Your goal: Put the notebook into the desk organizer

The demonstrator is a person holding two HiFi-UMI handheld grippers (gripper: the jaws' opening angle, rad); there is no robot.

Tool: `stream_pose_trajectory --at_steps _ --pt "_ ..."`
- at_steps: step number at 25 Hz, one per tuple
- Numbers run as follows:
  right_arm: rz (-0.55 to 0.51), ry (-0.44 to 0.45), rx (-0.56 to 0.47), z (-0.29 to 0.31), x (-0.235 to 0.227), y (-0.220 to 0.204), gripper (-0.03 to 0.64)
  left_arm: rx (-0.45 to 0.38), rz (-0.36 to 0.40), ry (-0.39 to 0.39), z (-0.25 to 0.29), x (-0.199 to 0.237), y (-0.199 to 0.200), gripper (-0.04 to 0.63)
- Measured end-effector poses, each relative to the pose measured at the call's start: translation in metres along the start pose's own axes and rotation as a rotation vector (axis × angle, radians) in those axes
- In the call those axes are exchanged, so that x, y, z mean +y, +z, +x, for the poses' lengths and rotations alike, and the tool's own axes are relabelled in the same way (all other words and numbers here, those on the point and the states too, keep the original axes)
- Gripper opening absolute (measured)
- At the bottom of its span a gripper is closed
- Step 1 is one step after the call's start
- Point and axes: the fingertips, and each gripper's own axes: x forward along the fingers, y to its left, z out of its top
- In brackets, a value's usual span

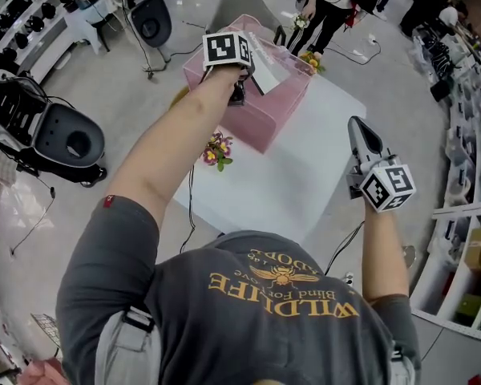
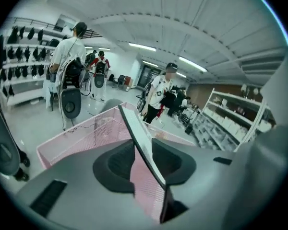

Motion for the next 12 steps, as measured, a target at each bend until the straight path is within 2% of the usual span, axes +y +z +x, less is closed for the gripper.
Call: stream_pose_trajectory --at_steps 3,9,12 --pt "-0.001 -0.002 0.002 -0.001 -0.001 0.002 0.001 0.061 0.105 0.028 0.0 0.0 -0.005 0.157" --pt "-0.004 -0.004 -0.003 -0.01 -0.002 0.005 0.002 0.139 0.21 0.038 -0.008 -0.006 -0.025 0.29" --pt "-0.005 0.0 -0.006 -0.009 -0.002 0.005 0.0 0.171 0.302 0.055 -0.006 -0.007 -0.032 0.365"
